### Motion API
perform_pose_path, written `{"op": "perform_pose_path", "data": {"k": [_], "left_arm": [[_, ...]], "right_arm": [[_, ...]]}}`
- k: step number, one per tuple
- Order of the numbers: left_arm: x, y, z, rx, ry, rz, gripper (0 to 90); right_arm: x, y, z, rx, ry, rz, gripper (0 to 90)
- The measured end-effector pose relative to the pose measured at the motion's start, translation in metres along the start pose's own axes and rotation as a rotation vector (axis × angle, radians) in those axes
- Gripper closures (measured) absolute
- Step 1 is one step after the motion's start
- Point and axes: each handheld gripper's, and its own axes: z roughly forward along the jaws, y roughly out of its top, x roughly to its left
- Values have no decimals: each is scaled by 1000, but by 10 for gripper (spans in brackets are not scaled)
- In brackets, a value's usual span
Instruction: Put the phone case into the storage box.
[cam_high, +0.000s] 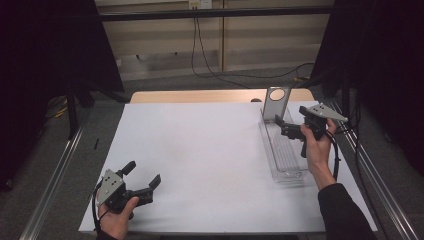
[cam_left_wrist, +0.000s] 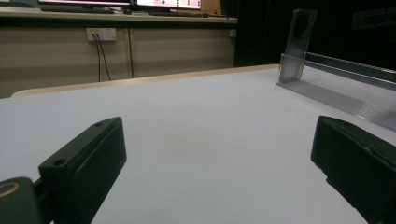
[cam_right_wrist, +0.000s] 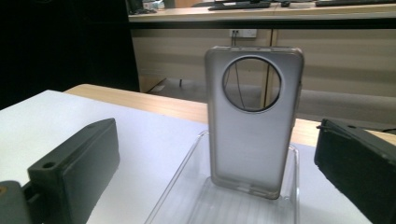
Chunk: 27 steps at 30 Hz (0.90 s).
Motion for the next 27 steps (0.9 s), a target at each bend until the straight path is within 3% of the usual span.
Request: {"op": "perform_pose_path", "data": {"k": [9, 14, 17, 20, 27], "left_arm": [[-1, 0, -4, -7, 12, 3, 35], [0, 0, -5, -6, 14, 11, 38], [-1, 0, -4, -6, 15, 10, 38], [-2, 0, -4, -9, 14, 12, 38], [-4, -1, -3, -4, 2, 18, 38]], "right_arm": [[7, -3, -22, -7, 8, -24, 0], [11, -6, -38, -34, 8, -9, 0], [15, -8, -47, -37, 3, -29, 0], [12, -11, -53, -25, -30, -41, 0], [11, -17, -67, -38, -47, -38, 0]]}}
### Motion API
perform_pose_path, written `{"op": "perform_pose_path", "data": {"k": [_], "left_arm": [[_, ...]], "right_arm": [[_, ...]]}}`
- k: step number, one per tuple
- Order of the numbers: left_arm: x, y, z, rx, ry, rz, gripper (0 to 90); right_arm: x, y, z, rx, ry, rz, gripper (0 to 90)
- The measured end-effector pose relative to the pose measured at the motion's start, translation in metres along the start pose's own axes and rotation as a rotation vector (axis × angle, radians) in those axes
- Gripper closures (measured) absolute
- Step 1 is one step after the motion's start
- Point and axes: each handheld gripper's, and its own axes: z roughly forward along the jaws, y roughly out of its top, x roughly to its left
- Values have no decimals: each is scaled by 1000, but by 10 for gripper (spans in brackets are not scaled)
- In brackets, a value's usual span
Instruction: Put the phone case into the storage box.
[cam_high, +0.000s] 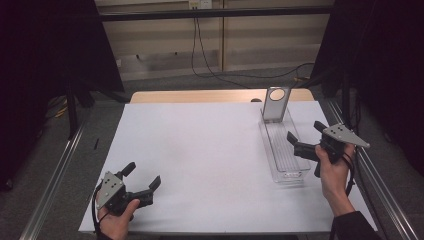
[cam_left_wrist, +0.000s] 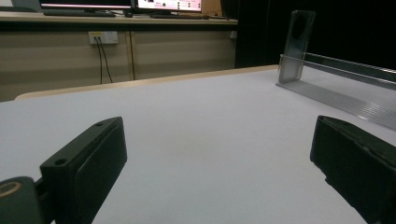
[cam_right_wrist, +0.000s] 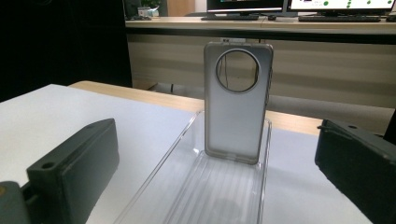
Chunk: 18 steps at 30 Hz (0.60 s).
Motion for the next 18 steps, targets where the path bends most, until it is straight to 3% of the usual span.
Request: {"op": "perform_pose_path", "data": {"k": [2, 8, 18], "left_arm": [[0, 0, 0, -2, 1, -6, 38], [0, 0, 0, -5, 0, -11, 38], [1, 0, -2, -6, 4, -1, 38]], "right_arm": [[1, -3, -4, 11, 3, 0, 0], [4, -9, -18, -27, 26, 11, 0], [7, -23, -42, -50, 20, 5, 0]]}}
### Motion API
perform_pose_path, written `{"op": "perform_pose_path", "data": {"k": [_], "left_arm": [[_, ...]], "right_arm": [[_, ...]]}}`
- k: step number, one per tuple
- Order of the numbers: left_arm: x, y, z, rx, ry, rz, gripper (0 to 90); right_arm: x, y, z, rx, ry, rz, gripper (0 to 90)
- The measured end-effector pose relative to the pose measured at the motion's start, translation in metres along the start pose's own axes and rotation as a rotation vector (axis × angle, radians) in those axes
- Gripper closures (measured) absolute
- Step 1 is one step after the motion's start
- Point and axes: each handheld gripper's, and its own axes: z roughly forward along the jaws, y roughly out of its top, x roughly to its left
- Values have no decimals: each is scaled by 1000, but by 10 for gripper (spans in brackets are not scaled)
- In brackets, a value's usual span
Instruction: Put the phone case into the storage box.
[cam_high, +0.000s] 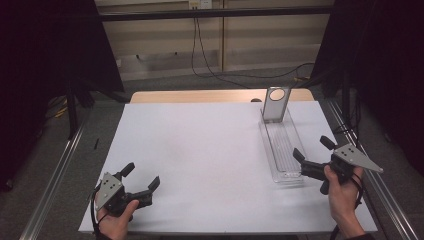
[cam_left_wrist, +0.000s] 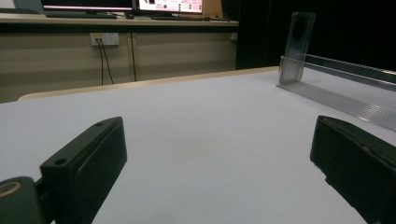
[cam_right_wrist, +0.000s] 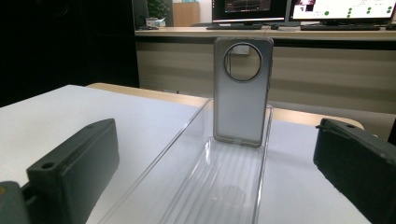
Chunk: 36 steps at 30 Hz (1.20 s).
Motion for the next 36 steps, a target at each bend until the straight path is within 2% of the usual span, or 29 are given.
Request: {"op": "perform_pose_path", "data": {"k": [9, 15, 21, 24, 28, 36], "left_arm": [[-1, 0, -1, 0, 2, -1, 38], [-2, -1, -1, 5, 2, -8, 40], [-1, -1, -3, 5, 7, -11, 40], [-2, 0, -5, 2, 6, -9, 40], [-4, -1, -6, 3, 0, -8, 40], [-2, -1, -6, 8, 9, -12, 40]], "right_arm": [[0, -15, -17, 26, -15, 1, 0], [0, -22, -29, 13, -10, 16, 0], [3, -28, -38, 25, -13, 11, 0], [3, -32, -43, 27, -13, 23, 0], [2, -35, -50, 24, -36, 21, 0], [4, -48, -59, 62, -73, 7, 0]]}}
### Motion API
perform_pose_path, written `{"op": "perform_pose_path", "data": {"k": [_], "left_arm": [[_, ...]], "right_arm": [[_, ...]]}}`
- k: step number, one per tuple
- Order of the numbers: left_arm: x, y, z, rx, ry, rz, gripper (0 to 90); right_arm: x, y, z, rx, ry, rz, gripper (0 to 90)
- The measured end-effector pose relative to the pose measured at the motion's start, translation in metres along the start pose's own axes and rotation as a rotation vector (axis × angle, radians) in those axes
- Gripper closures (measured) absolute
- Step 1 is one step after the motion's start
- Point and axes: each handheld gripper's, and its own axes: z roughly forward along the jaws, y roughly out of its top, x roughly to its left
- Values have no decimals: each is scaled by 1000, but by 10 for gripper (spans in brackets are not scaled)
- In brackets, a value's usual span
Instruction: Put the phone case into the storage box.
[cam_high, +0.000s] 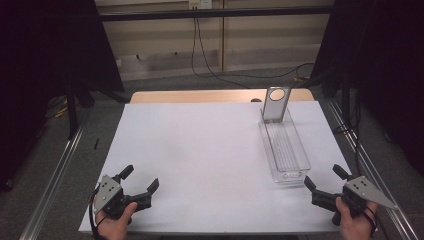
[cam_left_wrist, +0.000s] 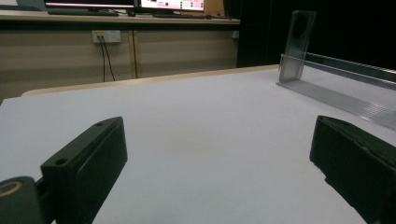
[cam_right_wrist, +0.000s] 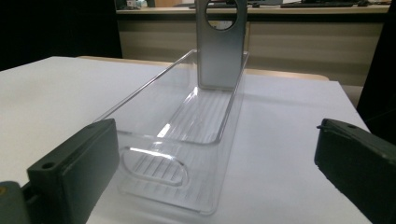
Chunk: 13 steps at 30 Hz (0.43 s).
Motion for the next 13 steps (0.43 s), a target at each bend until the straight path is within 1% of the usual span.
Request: {"op": "perform_pose_path", "data": {"k": [2, 5, 8, 10, 13], "left_arm": [[0, 0, 0, 3, 3, -3, 40], [0, 0, 1, 6, -1, -3, 40], [1, -1, 2, 9, -4, -12, 40], [2, 0, 2, 10, -2, -7, 40], [2, -1, 3, 11, 2, -9, 40]], "right_arm": [[0, -2, -1, 6, 3, 2, 0], [1, -1, -1, 0, 6, 0, 0], [1, -1, 1, -4, 3, -1, 0], [1, -2, 3, 4, -3, 9, 0], [0, -2, 3, 1, -11, 5, 0]]}}
